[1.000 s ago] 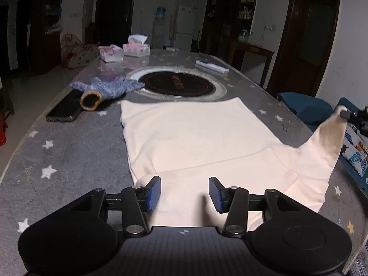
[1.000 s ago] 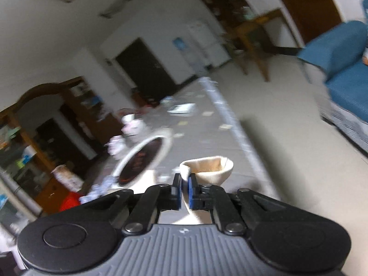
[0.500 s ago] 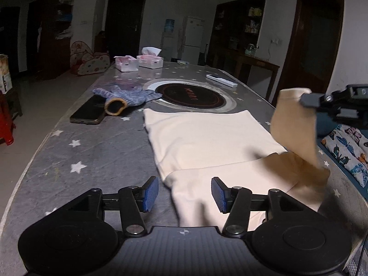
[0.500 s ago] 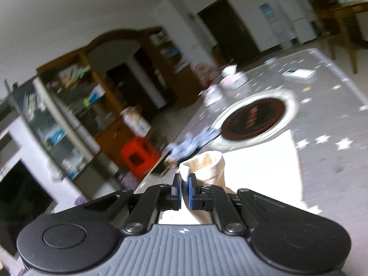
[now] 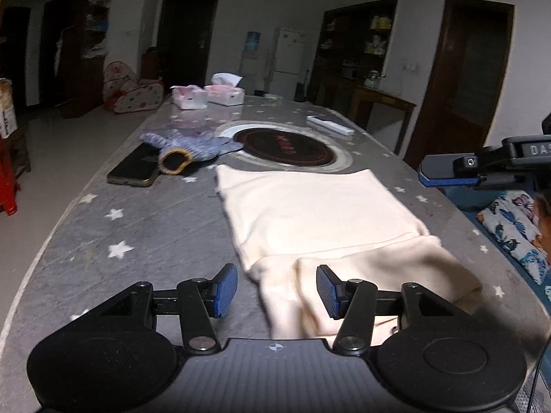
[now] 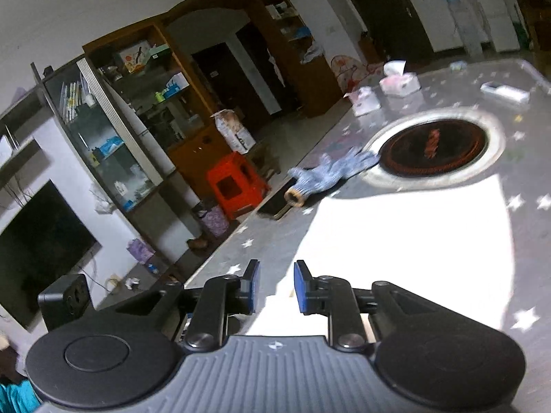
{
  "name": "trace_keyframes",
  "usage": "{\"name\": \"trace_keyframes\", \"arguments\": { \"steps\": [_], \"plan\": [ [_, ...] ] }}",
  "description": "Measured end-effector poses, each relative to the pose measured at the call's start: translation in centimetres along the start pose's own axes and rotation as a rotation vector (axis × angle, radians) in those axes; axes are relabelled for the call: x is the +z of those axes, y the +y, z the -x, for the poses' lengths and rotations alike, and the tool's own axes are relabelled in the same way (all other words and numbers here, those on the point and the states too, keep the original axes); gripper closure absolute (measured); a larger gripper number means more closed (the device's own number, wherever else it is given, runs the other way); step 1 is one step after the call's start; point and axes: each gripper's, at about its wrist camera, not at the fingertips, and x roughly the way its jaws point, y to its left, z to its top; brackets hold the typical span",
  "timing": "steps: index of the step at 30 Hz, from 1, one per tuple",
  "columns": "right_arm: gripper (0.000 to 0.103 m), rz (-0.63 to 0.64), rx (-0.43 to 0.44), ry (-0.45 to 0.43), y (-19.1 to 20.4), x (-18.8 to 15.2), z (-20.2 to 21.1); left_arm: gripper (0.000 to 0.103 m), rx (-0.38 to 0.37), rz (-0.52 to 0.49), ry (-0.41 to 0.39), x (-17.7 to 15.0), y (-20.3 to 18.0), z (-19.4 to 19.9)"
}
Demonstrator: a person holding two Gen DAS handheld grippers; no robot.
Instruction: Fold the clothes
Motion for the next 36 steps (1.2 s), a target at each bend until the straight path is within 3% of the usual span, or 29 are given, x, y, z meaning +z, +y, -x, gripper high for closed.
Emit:
{"name": "trace_keyframes", "arguments": {
  "steps": [8, 13, 21, 27, 32, 36],
  "plan": [
    [0.082, 0.148, -0.252, 0.160, -3.4, -0.8, 3.2, 0.056, -0.107, -0.069, 0.023, 0.7, -2.8, -2.1],
    [0.082, 0.216, -0.337, 0.230, -4.8, -3.0, 2.1, 0.060, -0.123, -0.091, 0.069, 0.7, -3.6, -4.0],
    [0.083, 0.267, -0.337, 0.234, -5.4, -3.9, -0.8, 0.063, -0.062, -0.081, 0.129, 0.3, -2.0, -6.1],
    [0.083, 0.245, -0.377, 0.215, -6.2, -3.8, 1.1, 0.066, -0.063, -0.060, 0.129, 0.2, -1.4, -5.8],
    [0.083, 0.328, -0.318, 0.219, -3.9, -4.5, 1.9, 0.067, -0.074, -0.112, 0.094, 0.6, -2.6, -5.0],
    [0.083, 0.384, -0.273, 0.265, -2.5, -5.8, 1.6, 0.066, -0.066, -0.164, 0.122, -0.1, -3.0, -5.2]
  ]
}}
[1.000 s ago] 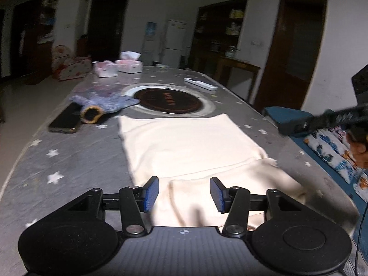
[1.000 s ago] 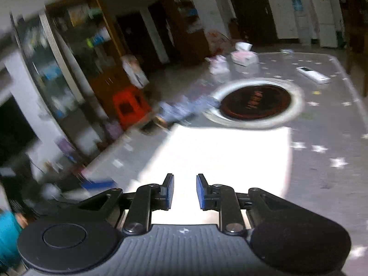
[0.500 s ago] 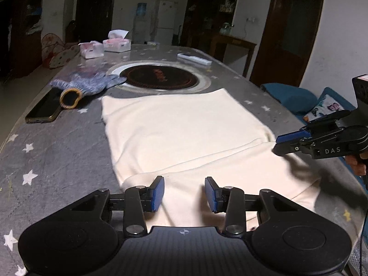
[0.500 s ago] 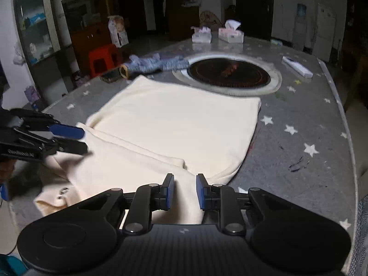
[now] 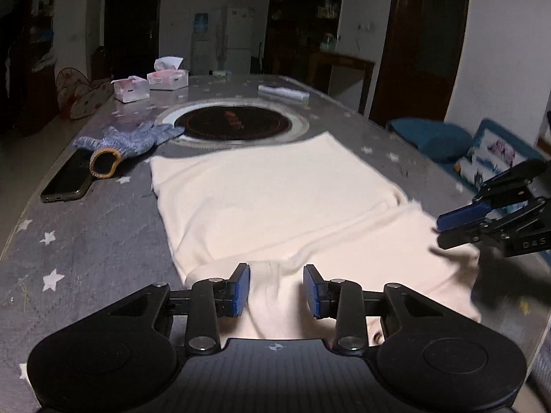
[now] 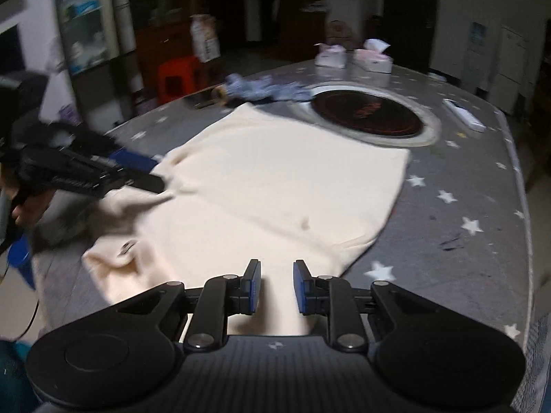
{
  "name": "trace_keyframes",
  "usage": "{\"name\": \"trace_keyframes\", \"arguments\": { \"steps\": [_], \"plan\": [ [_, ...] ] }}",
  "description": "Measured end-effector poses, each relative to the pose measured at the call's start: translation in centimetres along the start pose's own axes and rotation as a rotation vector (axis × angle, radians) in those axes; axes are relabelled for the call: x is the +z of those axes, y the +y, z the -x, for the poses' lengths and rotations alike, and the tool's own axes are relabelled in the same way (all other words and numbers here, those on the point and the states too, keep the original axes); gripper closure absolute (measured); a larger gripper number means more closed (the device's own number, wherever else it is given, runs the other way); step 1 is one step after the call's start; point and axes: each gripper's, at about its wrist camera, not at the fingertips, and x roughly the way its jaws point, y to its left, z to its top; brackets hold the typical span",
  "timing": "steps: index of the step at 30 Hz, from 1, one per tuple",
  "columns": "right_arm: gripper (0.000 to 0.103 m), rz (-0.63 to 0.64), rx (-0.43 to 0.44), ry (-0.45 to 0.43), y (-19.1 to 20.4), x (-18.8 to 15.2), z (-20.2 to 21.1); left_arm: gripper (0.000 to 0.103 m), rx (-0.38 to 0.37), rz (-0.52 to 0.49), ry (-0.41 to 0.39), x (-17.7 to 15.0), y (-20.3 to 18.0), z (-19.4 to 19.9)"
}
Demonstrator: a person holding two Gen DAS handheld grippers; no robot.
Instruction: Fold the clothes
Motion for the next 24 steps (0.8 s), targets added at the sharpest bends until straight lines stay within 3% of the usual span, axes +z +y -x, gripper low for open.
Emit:
{"name": "trace_keyframes", "arguments": {
  "steps": [4, 10, 18, 24],
  "plan": [
    [0.083, 0.057, -0.013, 0.058, 0.9, -1.3, -0.5, 0.066, -0.001, -0.016, 0.011, -0.7, 0.0, 0.7],
    [0.083, 0.108, -0.023, 0.035, 2.3, -1.7, 0.3, 0.066, -0.046, -0.072, -0.026, -1.0, -1.4, 3.1],
    [0.083, 0.078, -0.025, 0.051, 2.0, -2.8, 1.4, 0.063, -0.120, -0.204, -0.008, -2.9, -2.8, 6.2],
    [0.081, 0.049, -0.007, 0.070, 1.5, -3.4, 1.8, 0.058, -0.137, -0.326, 0.026, -4.4, -4.0, 6.5]
  ]
}}
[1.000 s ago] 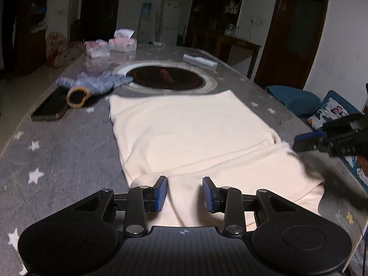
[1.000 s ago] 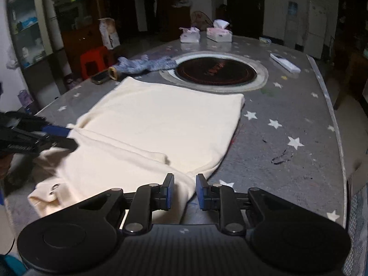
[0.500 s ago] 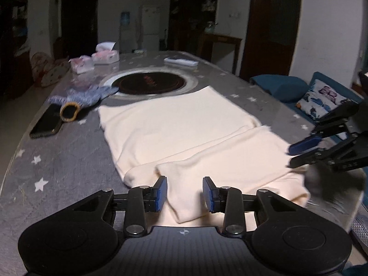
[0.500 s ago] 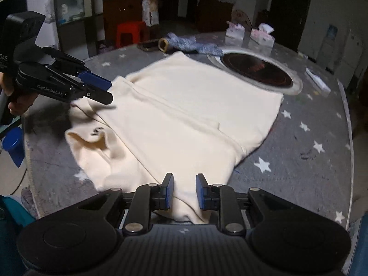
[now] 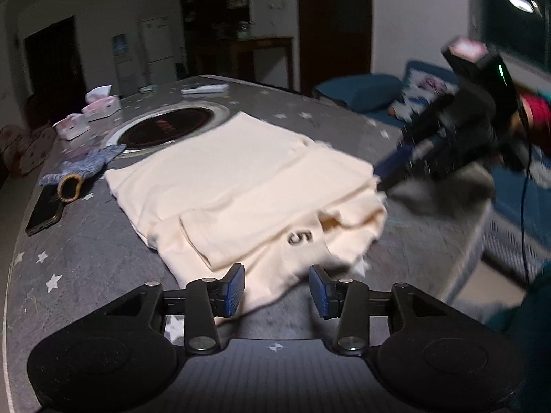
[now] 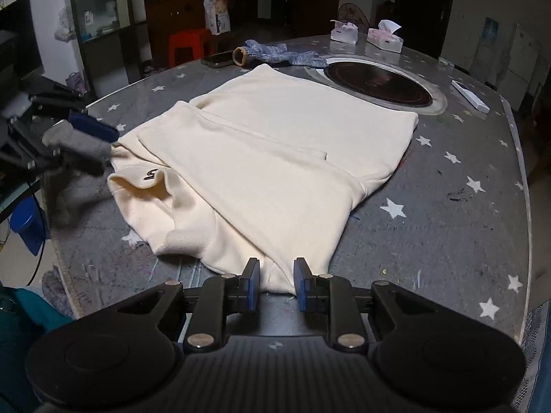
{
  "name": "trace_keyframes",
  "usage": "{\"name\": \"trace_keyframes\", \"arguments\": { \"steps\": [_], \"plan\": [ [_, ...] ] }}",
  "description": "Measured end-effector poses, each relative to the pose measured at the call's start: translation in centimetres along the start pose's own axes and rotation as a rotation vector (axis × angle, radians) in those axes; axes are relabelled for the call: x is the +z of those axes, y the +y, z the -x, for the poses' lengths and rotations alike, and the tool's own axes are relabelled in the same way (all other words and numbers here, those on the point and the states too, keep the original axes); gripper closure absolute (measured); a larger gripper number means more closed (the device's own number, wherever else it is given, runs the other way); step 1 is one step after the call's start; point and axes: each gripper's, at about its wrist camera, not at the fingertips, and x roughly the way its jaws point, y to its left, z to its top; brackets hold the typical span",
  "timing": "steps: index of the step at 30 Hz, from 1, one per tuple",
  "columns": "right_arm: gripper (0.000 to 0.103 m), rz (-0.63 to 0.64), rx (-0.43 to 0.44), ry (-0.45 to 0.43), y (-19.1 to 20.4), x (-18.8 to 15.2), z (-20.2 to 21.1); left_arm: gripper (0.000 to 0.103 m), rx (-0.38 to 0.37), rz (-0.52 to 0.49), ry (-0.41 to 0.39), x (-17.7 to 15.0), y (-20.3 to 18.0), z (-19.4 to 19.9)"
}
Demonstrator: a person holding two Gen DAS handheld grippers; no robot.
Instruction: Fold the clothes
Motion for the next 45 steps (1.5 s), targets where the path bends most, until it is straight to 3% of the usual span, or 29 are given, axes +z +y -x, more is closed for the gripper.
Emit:
{"name": "trace_keyframes", "arguments": {
  "steps": [11, 14, 16, 26, 31, 33, 38, 40, 45],
  "plan": [
    [0.055, 0.175, -0.021, -0.005, 2.9, -0.5, 1.3, 0.058, 0.035, -0.195, -0.022, -0.2, -2.7, -2.5],
    [0.053, 0.234, -0.025, -0.014, 3.8, -0.7, 1.1, 0.072, 0.032, -0.203, -0.039, -0.2, -2.8, -2.9],
    [0.051, 0.266, -0.023, -0.021, 4.3, -0.8, 0.9, 0.092, 0.027, -0.185, -0.049, 0.0, -2.6, -2.9],
    [0.051, 0.347, -0.030, -0.095, 5.2, -0.4, -0.9, 0.095, -0.013, -0.023, -0.130, 3.2, 1.0, -2.5],
    [0.064, 0.303, 0.016, -0.114, 4.8, 0.7, -2.3, 0.094, -0.027, 0.013, -0.117, 3.4, 1.9, -3.1],
    [0.083, 0.261, 0.054, -0.109, 4.4, 1.3, -2.6, 0.090, -0.021, 0.005, -0.103, 2.9, 1.8, -3.1],
    [0.090, 0.165, 0.095, -0.109, 2.8, 2.6, -2.5, 0.078, 0.010, -0.040, -0.076, 1.3, 1.2, -2.5],
    [0.091, 0.141, 0.101, -0.113, 2.3, 3.0, -2.3, 0.063, 0.037, -0.071, -0.065, 0.5, 0.9, -2.2],
    [0.091, 0.122, 0.101, -0.129, 1.9, 3.7, -2.0, 0.063, 0.074, -0.157, -0.035, -0.9, 0.5, -2.2]
  ]
}}
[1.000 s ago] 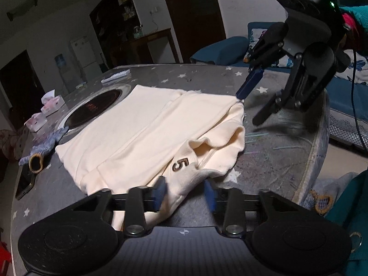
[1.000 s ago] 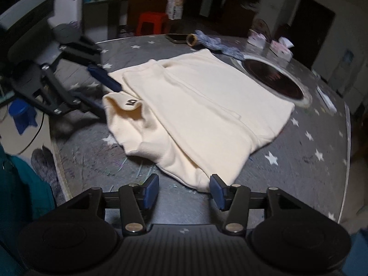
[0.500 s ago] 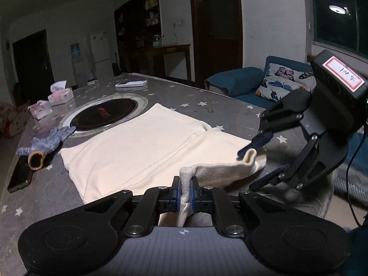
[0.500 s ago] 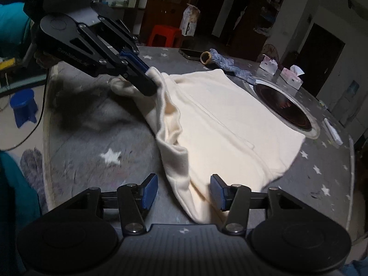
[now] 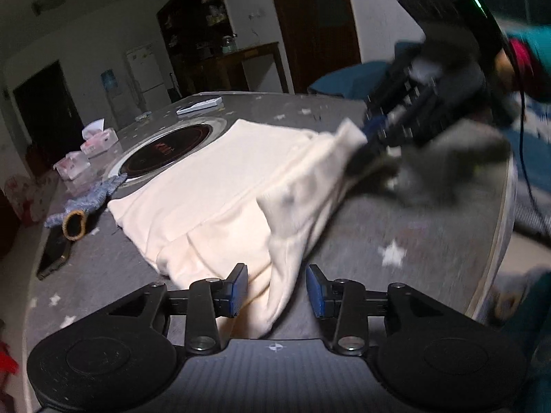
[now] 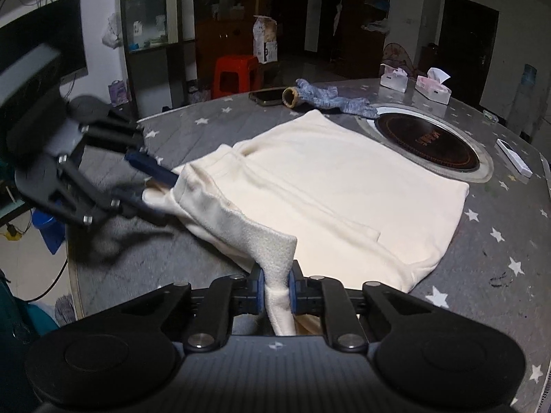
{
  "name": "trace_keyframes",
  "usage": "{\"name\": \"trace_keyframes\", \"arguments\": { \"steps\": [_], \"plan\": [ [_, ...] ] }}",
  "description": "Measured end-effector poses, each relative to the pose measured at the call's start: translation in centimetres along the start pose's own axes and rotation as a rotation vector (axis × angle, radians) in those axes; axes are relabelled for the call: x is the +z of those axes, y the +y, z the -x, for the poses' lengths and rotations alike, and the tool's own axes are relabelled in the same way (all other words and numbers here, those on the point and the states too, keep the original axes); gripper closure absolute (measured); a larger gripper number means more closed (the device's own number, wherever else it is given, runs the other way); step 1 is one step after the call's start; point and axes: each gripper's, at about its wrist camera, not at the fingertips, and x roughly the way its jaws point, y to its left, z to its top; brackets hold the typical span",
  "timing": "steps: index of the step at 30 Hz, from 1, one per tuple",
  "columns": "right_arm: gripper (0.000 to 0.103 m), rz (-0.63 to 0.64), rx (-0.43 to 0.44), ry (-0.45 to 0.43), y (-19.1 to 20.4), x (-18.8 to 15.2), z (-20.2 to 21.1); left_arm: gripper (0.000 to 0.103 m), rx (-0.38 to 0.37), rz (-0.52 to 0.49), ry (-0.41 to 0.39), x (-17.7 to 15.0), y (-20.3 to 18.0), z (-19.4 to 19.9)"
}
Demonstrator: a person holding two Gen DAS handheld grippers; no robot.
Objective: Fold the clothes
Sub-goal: 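Grasp the hem with the left gripper while the right gripper grasps the hem beside it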
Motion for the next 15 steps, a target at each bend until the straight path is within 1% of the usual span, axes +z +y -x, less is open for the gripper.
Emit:
{"name": "trace_keyframes", "arguments": {
  "steps": [2, 4, 5, 6, 7, 9, 15],
  "plan": [
    [0.091, -0.001, -0.005, -0.003, 0.0, 0.1, 0.0, 0.066, 0.006, -0.020, 0.008, -0.3, 0.0, -0.1],
    [0.092, -0.005, -0.010, -0.003, 0.2, 0.1, 0.0, 0.087, 0.003, -0.009, 0.009, -0.4, 0.3, -0.2],
    [0.093, -0.005, -0.013, -0.004, 0.3, 0.0, 0.0, 0.089, 0.003, 0.002, 0.008, -0.4, 0.5, -0.3],
    [0.093, -0.006, -0.017, -0.005, 0.4, -0.2, 0.0, 0.095, 0.003, 0.016, 0.005, -0.4, 0.8, -0.3],
    [0.093, -0.010, -0.018, -0.011, 0.5, -0.3, 0.1, 0.097, -0.002, 0.031, 0.002, -0.3, 1.0, -0.2],
    [0.094, -0.015, -0.020, -0.023, 0.7, -0.4, 0.3, 0.098, -0.011, 0.047, -0.015, -0.1, 1.1, 0.3],
    [0.095, 0.006, -0.022, -0.059, 1.7, -0.5, 2.2, 0.098, -0.015, 0.060, -0.054, 0.4, 0.8, 2.2]
  ]
}}
